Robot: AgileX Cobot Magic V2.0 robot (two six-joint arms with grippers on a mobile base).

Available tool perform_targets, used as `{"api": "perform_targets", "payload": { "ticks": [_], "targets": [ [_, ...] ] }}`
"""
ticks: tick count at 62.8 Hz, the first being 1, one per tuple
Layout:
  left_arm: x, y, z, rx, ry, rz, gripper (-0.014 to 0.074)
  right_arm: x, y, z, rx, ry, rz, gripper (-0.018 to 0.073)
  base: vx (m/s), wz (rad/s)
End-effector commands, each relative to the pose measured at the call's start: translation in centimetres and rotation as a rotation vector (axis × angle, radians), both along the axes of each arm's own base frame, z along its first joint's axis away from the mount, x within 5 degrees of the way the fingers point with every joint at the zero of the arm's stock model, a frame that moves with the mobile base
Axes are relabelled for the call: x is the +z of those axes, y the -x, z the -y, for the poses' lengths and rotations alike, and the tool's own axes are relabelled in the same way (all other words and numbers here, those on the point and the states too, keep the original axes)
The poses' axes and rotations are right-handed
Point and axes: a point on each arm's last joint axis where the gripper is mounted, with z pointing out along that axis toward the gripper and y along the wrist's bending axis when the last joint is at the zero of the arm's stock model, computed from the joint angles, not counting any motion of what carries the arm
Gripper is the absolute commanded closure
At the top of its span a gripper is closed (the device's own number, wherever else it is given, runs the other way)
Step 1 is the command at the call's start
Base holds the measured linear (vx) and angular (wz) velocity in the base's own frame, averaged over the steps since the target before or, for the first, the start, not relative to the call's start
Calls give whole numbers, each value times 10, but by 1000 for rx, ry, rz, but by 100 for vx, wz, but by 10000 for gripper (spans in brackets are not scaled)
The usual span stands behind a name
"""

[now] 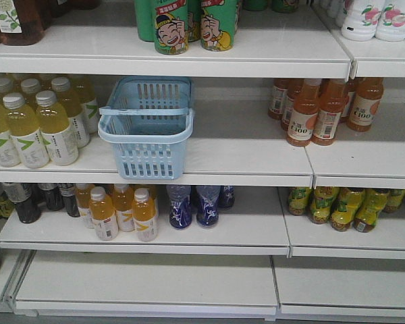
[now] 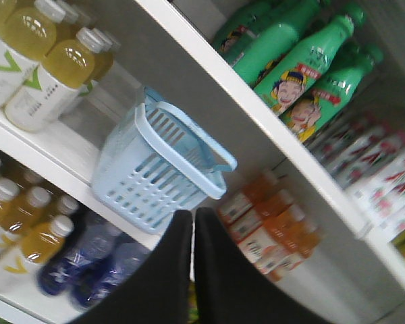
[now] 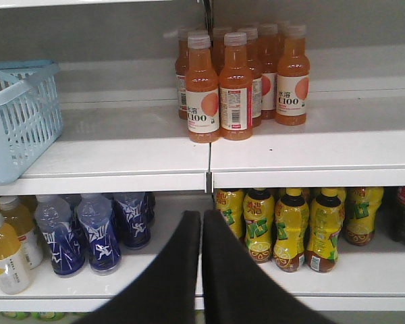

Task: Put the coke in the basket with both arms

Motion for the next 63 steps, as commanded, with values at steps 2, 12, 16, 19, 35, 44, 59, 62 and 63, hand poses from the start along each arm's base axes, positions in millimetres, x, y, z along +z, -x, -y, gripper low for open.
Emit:
{"api": "perform_targets", "payload": {
  "ticks": [2,12,16,19,35,44,59,62,63],
  "targets": [
    [7,1,-4,22,383,37,603,5,0,0,-1,18,81,564,0,0],
    [28,6,0,-50,613,24,603,5,0,0,-1,18,81,564,0,0],
    [52,13,1,-95,621,74,603,5,0,0,-1,18,81,564,0,0],
    [72,19,0,-108,593,140,603,5,0,0,-1,18,81,564,0,0],
    [158,52,-5,-84,314,432,603,5,0,0,-1,18,81,564,0,0],
    [176,39,2,-113,233,373,603,4,0,0,-1,17,81,564,0,0],
    [203,-8,11,-127,110,242,603,4,0,0,-1,17,81,564,0,0],
    [206,-19,14,-143,102,202,604,4,0,0,-1,17,81,564,0,0],
    [208,-19,14,-145,101,201,604,4,0,0,-1,17,81,564,0,0]
  ]
}}
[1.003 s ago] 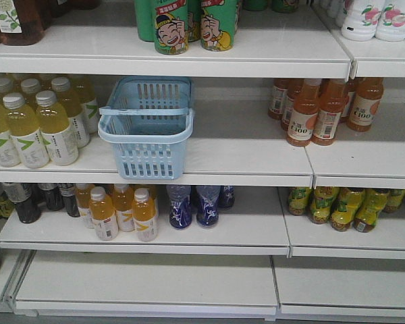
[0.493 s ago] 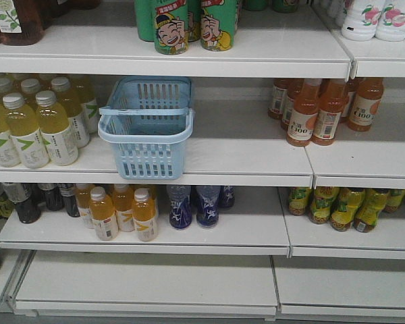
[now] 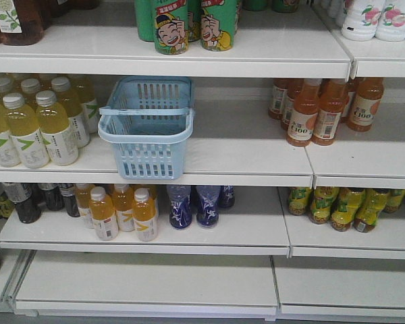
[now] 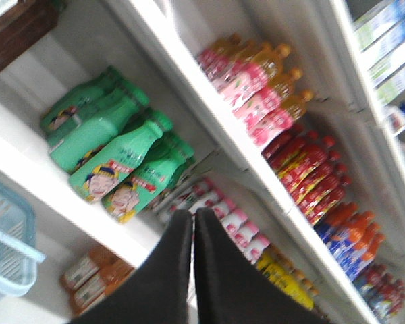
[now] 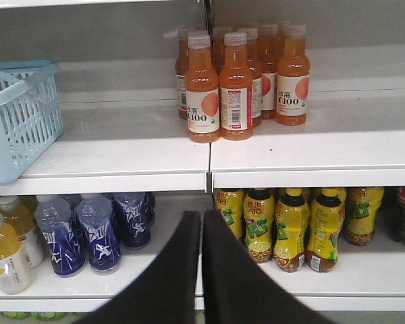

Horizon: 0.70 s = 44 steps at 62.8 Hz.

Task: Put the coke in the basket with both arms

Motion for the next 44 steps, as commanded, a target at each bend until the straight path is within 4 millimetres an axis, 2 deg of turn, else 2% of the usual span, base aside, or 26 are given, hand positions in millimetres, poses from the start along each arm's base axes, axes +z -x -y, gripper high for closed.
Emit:
{"api": "perform_targets", "payload": {
  "ticks": [1,13,26,34,44],
  "targets": [
    [15,-22,3,-8,-13,-37,604,4,0,0,-1,17,81,564,0,0],
    [26,-53,14,-83,-55,-92,604,4,0,0,-1,17,81,564,0,0],
    [27,-83,24,-128,-156,-31,604,4,0,0,-1,17,81,564,0,0],
    [18,-110,27,-117,-247,-43,604,4,0,0,-1,17,81,564,0,0],
    [-11,-149,33,-152,-273,-176,604,4,0,0,-1,17,81,564,0,0]
  ]
}}
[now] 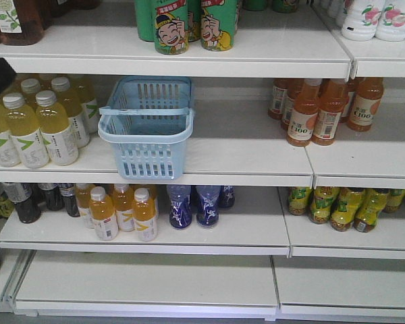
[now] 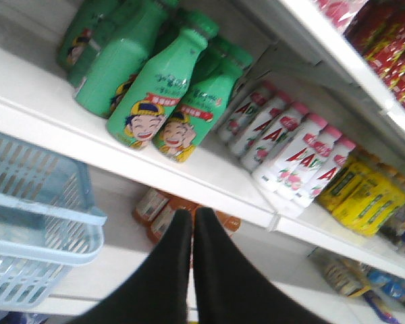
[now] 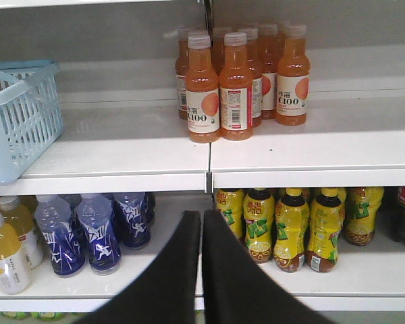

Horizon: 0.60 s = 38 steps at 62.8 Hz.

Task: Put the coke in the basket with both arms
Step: 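Reach the left gripper to the light-blue basket's handle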

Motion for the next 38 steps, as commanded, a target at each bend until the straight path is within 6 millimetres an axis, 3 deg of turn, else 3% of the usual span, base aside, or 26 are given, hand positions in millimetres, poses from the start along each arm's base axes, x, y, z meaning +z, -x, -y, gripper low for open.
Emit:
{"api": "perform_targets", "payload": {
  "ticks": [1,15,23,30,38],
  "targets": [
    [-2,-19,5,-26,52,-38,604,4,0,0,-1,17,81,564,0,0],
    [-58,-70,12,-39,32,-265,603,4,0,0,-1,17,81,564,0,0],
    [-86,-91,24,-148,57,-362,603,4,0,0,-1,17,81,564,0,0],
    [-93,-107,36,-264,106,-390,603,4,0,0,-1,17,81,564,0,0],
    [-82,-129,43,-321,123,-348,601,4,0,0,-1,17,81,564,0,0]
  ]
}}
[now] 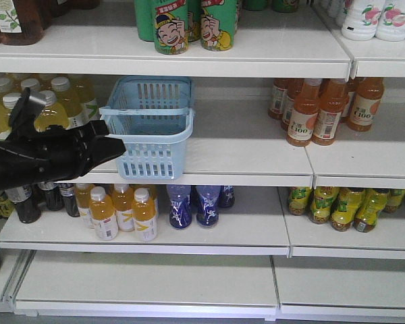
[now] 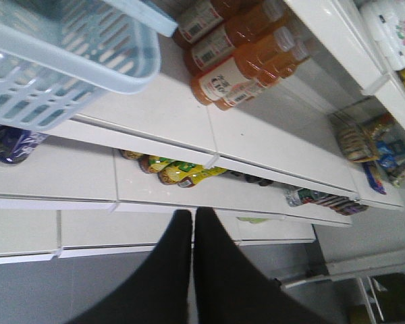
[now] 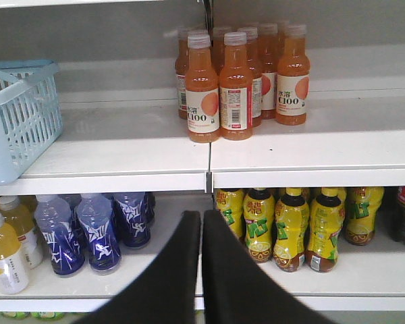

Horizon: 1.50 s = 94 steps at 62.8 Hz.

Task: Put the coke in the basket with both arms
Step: 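Reach the left gripper to the light-blue basket's handle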

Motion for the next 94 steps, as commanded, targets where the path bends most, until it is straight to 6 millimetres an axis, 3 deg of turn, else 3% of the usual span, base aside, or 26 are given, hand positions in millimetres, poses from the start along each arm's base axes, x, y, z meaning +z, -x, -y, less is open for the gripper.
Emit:
{"api": "perform_targets", "payload": {
  "ticks": [1,9,16,32,40,51,79,94],
  "targets": [
    [33,-13,7,-29,119,84,601,4,0,0,-1,17,81,564,0,0],
    [42,-25,9,-29,122,118,572,4,0,0,-1,17,81,564,0,0],
    [45,-29,7,-1,109,128,482,4,0,0,-1,17,81,564,0,0],
    [39,-37,-5,189,130,29,24,4,0,0,-1,17,81,564,0,0],
    [37,-39,-6,207,155,0,-86,4,0,0,-1,17,81,564,0,0],
    [29,-42,-4,190,162,-24,-76,4,0,0,-1,17,81,564,0,0],
    [19,-48,-8,253,145,-61,75,4,0,0,-2,14,81,564,0,0],
    [9,-59,-6,280,200,-128,111,4,0,0,-2,14,81,564,0,0]
  ]
}}
